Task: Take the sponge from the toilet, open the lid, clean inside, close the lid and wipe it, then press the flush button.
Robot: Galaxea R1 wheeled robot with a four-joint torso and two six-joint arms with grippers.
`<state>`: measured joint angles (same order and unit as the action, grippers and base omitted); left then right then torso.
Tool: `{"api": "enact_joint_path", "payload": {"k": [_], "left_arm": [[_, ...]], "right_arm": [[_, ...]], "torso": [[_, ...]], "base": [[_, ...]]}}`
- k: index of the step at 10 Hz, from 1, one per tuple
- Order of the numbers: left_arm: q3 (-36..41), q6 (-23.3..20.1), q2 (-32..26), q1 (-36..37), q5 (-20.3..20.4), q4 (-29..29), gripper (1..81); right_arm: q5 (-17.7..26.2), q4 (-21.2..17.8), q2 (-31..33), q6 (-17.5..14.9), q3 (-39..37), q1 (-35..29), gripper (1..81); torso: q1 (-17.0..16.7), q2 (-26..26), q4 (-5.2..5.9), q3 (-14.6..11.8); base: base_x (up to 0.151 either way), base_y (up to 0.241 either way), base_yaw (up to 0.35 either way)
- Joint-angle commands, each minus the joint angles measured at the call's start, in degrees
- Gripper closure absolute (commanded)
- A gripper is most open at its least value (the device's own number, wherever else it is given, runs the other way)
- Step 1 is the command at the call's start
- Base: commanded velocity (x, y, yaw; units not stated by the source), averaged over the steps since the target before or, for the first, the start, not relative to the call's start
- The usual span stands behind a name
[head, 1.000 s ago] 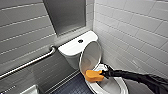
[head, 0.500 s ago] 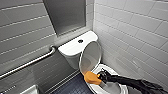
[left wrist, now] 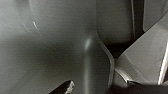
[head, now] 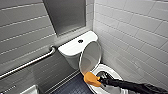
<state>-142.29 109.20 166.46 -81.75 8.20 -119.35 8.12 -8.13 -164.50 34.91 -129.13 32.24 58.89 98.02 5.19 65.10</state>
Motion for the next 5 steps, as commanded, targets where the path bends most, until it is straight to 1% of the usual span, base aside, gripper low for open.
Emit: {"api": "enact_joint_path", "payload": {"k": [1,3,5], "left_arm": [[0.52,-0.13,-0.51,-0.22,-1.09,-0.01,1.0],[0.61,-0.13,-0.16,-0.12,-1.09,-0.09,1.0],[0.61,-0.22,-0.25,-0.12,-1.09,-0.01,1.0]], "right_arm": [[7.53,-0.39,7.11,0.15,12.23,-1.61,81.1],[7.44,-0.39,12.48,0.15,16.89,-0.02,81.1],[7.26,-0.31,16.44,0.15,19.8,1.99,81.1]], "torso": [[0.0,0.0,0.0,0.0],[0.0,0.0,0.0,0.0],[0.0,0.0,0.0,0.0]], "base": [[0.0,0.0,0.0],[0.0,0.0,0.0],[0.0,0.0,0.0]]}}
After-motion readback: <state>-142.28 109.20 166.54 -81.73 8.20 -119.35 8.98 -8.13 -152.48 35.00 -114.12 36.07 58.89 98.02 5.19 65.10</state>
